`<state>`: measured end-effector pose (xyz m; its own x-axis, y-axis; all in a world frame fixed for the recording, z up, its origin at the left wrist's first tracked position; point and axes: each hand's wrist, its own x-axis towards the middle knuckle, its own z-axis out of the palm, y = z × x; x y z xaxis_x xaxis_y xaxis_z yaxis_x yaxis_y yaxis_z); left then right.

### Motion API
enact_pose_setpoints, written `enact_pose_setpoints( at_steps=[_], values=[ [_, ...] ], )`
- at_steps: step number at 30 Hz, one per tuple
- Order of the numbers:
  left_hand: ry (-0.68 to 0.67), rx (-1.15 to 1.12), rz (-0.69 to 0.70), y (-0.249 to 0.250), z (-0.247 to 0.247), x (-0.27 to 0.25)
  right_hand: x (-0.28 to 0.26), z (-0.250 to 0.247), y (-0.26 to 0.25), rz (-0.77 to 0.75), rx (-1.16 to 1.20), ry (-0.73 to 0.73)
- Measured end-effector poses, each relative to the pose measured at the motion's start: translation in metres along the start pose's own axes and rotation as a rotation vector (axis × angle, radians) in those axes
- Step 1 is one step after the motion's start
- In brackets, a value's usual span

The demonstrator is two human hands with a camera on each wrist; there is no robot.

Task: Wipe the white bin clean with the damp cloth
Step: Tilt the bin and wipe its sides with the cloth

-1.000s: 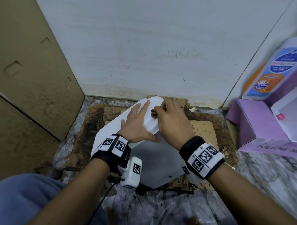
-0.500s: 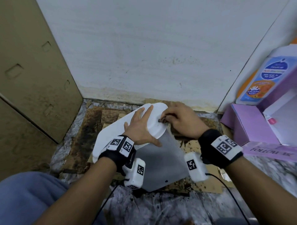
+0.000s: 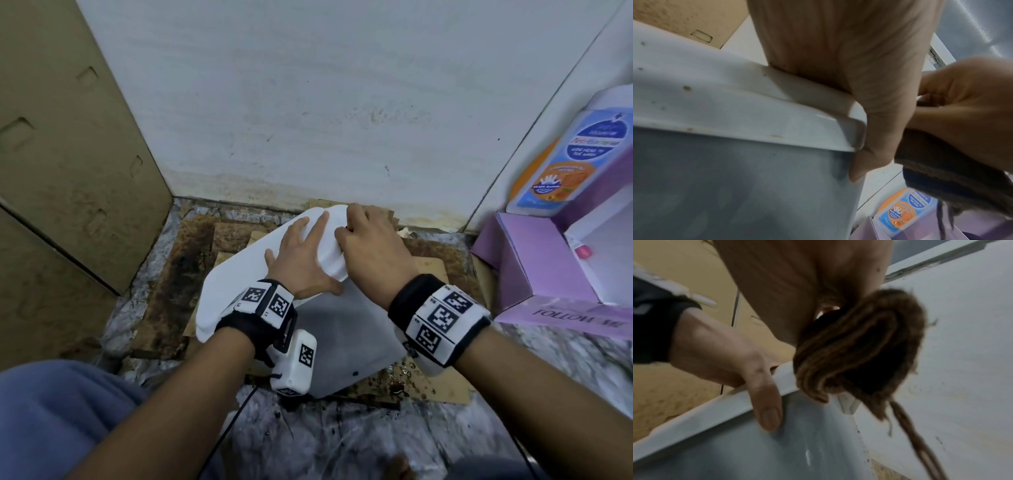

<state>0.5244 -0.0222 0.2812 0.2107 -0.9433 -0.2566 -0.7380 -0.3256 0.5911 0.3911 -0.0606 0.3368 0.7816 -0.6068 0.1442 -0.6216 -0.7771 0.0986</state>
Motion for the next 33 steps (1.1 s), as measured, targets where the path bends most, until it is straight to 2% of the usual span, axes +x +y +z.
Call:
enact_pose_setpoints(
  at_steps=[6, 16, 21, 23, 25, 29, 31, 33],
  values=[
    [-0.016, 0.008, -0.004, 0.003, 0.000, 0.005, 0.009, 0.005, 0.015, 0.088, 0.118, -0.100],
    [-0.016, 0.029, 0.012, 0.011, 0.006, 0.000, -0.013, 0.015, 0.026, 0.160, 0.405, 0.013],
    [0.022, 0.016, 0.011, 0.012, 0.007, 0.001, -0.025, 0.019, 0.011, 0.081, 0.442, 0.024],
    [0.024, 0.022, 0.011, 0.011, 0.005, 0.003, -0.027, 0.019, 0.015, 0.096, 0.602, 0.058],
    [0.016, 0.024, 0.007, 0.007, 0.001, 0.004, -0.026, 0.014, 0.032, 0.169, 0.803, 0.150],
    [0.003, 0.031, 0.003, -0.001, -0.006, 0.004, -0.029, 0.012, 0.066, 0.532, 1.192, 0.467],
    [-0.001, 0.032, -0.001, -0.004, -0.010, 0.004, -0.032, 0.021, 0.067, 0.647, 1.345, 0.509],
    [0.000, 0.014, -0.002, -0.009, -0.013, 0.004, -0.033, 0.036, 0.056, 0.720, 1.357, 0.521]
  ],
)
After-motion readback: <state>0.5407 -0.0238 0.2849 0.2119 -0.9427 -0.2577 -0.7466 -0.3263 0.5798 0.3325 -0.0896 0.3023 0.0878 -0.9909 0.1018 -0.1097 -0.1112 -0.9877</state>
